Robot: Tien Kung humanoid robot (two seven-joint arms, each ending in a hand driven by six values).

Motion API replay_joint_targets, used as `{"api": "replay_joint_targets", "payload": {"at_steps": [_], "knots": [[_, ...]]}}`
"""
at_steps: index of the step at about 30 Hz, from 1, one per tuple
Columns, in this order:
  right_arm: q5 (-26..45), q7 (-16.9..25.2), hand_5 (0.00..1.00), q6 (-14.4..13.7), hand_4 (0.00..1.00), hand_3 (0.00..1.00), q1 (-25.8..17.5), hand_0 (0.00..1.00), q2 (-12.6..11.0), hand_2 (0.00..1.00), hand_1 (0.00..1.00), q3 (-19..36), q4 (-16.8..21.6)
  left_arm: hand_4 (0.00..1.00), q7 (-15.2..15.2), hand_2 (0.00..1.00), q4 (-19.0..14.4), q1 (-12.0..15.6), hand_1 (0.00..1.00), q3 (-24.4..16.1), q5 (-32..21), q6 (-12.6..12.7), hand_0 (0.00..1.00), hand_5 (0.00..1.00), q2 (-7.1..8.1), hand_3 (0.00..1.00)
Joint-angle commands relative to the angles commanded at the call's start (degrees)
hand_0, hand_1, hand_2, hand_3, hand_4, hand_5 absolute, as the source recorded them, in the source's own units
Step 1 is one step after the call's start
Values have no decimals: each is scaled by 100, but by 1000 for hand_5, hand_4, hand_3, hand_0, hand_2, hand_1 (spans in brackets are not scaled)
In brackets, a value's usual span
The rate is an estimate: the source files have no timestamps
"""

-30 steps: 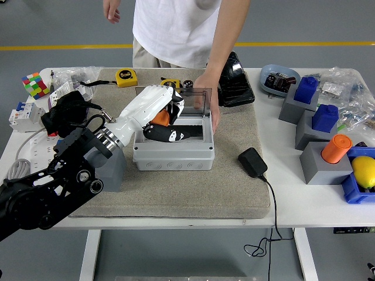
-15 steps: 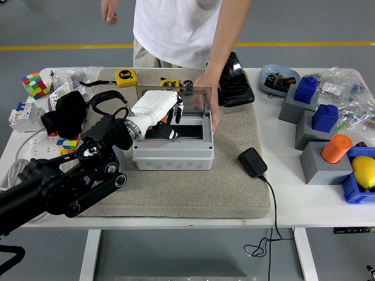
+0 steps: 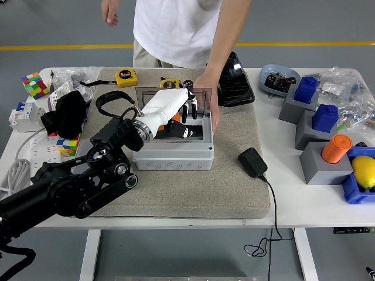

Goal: Fetch the battery,place it into the box,close the lid of the box

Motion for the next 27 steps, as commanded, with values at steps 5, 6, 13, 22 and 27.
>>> {"api": "replay_joint_targets", "payload": {"at_steps": [5,6,13,22,27], "knots": [[11,-6,453,3,967,548,-3,632,8,663,665,-25,-4,998,-45,247,206,-74,2,69,46,61,2,2,-155,371],[12,-4,453,-2,966,548,-4,630,8,663,665,-27,2,998,-68,267,260,-96,2,95,52,77,2,2,-182,370],[9,-6,452,-1,966,547,-12,632,10,663,665,-42,10,998,-420,320,314,-119,108,153,-148,337,110,2,-220,399],[-8,9,452,-4,965,547,-14,632,12,662,665,-38,27,998,-1106,363,314,-110,359,158,-531,520,273,282,-214,477],[-11,22,452,-20,965,547,-4,633,9,663,665,-33,47,998,-1130,426,378,-109,459,196,-531,442,352,362,-215,507]]}}
